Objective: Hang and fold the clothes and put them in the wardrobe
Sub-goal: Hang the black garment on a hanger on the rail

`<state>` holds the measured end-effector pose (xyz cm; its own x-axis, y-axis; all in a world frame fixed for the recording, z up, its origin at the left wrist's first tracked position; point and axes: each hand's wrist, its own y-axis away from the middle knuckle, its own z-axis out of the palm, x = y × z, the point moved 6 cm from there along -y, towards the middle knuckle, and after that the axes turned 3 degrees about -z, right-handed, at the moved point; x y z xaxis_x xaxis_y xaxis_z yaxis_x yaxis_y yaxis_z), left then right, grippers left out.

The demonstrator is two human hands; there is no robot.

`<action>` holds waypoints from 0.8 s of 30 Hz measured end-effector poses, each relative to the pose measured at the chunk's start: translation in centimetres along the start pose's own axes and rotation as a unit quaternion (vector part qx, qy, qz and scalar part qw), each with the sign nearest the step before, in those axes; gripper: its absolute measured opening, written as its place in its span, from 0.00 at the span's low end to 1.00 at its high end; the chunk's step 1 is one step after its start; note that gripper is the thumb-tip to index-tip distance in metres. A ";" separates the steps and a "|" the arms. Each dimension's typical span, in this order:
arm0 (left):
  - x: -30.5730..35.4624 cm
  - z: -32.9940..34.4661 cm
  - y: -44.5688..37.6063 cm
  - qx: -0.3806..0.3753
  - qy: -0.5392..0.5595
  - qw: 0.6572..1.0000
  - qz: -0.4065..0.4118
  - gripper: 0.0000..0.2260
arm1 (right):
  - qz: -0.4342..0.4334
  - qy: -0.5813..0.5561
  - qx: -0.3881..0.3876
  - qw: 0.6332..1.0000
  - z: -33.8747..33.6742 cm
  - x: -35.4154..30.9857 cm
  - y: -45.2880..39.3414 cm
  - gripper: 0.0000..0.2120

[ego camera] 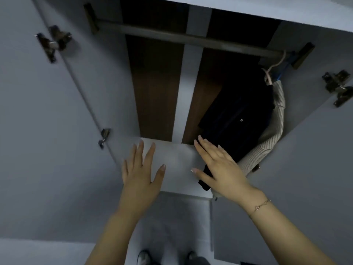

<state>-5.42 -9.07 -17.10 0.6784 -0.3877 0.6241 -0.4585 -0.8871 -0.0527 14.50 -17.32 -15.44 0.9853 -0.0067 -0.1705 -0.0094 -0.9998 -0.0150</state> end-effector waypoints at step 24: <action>2.6 3.4 58.0 0.351 -0.055 0.757 -0.548 0.28 | -0.557 -0.093 -0.205 0.799 10.4 -28.9 27.7 0.33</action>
<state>-28.27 -62.35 -21.13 0.4916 0.6939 0.5262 0.8071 -0.5899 0.0239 -15.97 -44.70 -21.16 0.3009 0.8554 -0.4217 0.9504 -0.3055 0.0584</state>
